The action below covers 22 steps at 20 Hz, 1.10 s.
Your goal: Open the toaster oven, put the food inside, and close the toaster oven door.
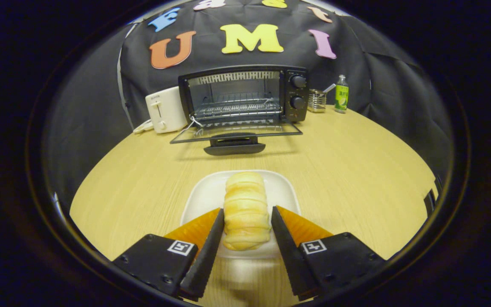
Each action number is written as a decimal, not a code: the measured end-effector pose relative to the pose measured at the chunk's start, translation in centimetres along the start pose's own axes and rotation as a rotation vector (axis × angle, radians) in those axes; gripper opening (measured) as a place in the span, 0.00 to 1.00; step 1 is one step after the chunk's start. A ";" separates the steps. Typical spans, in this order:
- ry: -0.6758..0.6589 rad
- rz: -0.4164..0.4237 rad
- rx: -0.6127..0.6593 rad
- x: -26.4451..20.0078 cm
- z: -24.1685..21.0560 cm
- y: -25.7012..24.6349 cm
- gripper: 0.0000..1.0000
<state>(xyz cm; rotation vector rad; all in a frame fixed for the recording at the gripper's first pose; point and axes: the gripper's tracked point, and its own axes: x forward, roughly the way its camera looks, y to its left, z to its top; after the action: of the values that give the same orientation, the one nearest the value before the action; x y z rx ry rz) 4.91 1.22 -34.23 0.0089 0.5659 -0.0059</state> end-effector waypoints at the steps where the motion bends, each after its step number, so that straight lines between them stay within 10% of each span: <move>1: 0.001 0.007 -0.001 0.0 -0.1 0.0 0.75; 22: -0.283 0.158 0.155 -3.7 12.6 0.1 0.67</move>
<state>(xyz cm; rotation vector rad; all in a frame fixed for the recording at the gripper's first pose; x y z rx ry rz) 8.50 1.21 -21.62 0.2012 0.2798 0.1015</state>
